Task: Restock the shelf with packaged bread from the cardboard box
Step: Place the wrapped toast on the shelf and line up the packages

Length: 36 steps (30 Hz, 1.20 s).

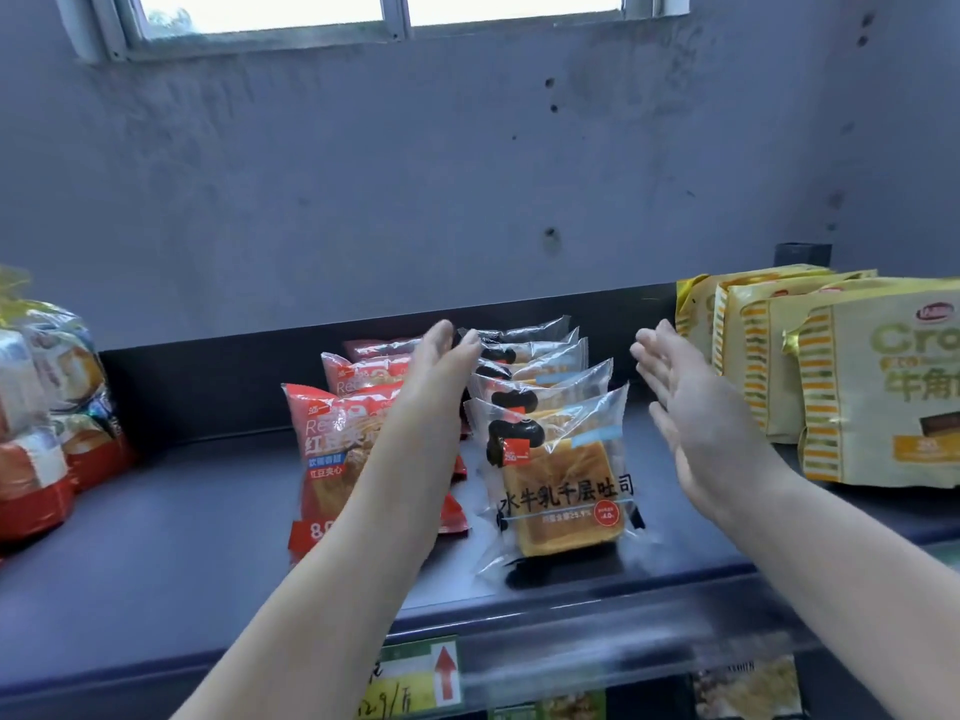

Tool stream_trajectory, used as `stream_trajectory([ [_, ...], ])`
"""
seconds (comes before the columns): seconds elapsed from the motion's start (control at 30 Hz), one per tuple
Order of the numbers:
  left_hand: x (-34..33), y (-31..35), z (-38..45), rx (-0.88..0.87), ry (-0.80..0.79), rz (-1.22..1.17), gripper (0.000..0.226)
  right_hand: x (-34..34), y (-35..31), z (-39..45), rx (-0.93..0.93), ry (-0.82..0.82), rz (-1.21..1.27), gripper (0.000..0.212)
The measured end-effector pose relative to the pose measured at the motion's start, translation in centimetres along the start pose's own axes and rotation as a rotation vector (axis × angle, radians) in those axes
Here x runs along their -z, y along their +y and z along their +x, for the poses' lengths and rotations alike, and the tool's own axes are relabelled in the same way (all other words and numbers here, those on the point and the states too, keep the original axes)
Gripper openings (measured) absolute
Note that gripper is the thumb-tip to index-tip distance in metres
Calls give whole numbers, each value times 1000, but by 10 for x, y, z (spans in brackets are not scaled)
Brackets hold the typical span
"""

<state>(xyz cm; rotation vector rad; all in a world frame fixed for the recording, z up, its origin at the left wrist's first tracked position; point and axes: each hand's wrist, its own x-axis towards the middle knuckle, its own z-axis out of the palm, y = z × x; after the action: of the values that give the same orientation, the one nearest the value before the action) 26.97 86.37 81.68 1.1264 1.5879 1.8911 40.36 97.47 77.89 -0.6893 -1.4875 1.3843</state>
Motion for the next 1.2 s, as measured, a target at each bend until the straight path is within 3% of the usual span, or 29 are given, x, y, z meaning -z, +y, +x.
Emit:
stream_trajectory([
  [0.1,-2,-3,-32,-230,-26,62,36,5,-3,-21,192,103,-53,33],
  [0.33,-25,-32,-69,-415,-235,46,51,26,-2,-64,398,228,-143,30],
  [0.57,-82,-33,-73,-314,-295,86,59,100,-15,-59,567,337,-398,18],
  [0.67,-121,-29,-65,-185,-358,54,38,139,-11,-45,642,411,-508,23],
  [0.73,-151,-29,-56,-84,-378,-10,31,168,-7,-32,591,460,-515,25],
  [0.97,-227,-30,-29,142,-299,-20,60,260,-14,26,353,555,-445,35],
  [1.1,-251,-36,-20,195,-236,35,63,284,-4,52,51,398,-273,66],
  [1.17,-260,-40,-11,206,-187,5,50,292,1,61,-20,306,-176,78],
  [1.2,-263,-41,-5,223,-154,-11,40,295,1,64,-31,275,-140,74],
])
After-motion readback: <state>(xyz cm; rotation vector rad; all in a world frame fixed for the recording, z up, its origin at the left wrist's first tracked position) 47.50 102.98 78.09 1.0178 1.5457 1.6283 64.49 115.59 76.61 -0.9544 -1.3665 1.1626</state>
